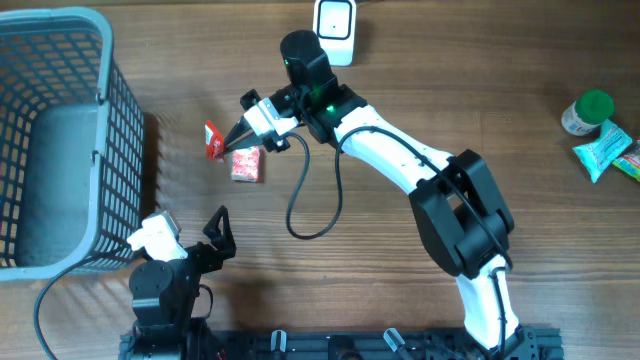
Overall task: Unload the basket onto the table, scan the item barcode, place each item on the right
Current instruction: 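Lift Nescafe stick with right gripper and hold it at scanner, then carry Nescafe stick right and drop it at right edge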
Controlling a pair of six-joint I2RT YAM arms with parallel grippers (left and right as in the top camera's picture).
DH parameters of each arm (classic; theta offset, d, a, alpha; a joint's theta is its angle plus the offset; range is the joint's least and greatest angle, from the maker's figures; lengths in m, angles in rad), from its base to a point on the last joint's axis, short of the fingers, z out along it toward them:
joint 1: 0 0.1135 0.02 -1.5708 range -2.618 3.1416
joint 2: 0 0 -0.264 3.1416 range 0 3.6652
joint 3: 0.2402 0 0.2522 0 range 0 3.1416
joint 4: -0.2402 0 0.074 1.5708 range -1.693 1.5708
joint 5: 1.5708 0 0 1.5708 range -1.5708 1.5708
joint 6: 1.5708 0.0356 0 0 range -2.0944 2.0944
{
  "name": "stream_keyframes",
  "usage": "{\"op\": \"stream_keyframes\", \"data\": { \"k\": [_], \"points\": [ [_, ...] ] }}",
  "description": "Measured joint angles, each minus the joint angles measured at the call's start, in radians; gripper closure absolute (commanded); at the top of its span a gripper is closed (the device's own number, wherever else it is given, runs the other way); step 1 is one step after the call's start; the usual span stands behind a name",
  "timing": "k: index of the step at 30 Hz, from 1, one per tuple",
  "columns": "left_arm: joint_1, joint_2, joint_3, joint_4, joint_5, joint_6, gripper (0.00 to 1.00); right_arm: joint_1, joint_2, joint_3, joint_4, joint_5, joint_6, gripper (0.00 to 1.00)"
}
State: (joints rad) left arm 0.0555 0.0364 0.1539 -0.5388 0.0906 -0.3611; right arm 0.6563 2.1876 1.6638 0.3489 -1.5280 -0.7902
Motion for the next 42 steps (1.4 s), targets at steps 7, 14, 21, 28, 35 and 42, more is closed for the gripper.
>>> {"op": "stream_keyframes", "data": {
  "k": [7, 14, 21, 28, 35, 42],
  "points": [
    [0.000, 0.000, 0.000, 0.000, -0.003, 0.000, 0.00, 0.000, -0.002, 0.001, 0.327, 0.029, -0.053, 0.95],
    [0.000, 0.000, 0.000, 0.000, -0.003, 0.000, 0.00, 0.000, -0.003, 0.001, 0.531, 0.040, -0.045, 0.96],
    [0.000, 0.000, 0.000, 0.000, -0.003, 0.000, 0.00, 0.000, -0.008, 0.003, 0.257, 0.013, 0.271, 0.95],
    [0.000, 0.000, 0.000, 0.000, -0.003, 0.000, 0.00, -0.053, -0.013, 0.007, -0.437, 0.035, 0.621, 0.96],
    [0.000, 0.000, 0.000, 0.000, -0.003, 0.000, 0.00, -0.144, -0.013, 0.007, -0.703, 0.234, 0.930, 0.96],
    [0.000, 0.000, 0.000, 0.000, -0.003, 0.000, 0.00, -0.134, -0.013, 0.007, -0.793, 0.795, 1.083, 0.95]
  ]
}}
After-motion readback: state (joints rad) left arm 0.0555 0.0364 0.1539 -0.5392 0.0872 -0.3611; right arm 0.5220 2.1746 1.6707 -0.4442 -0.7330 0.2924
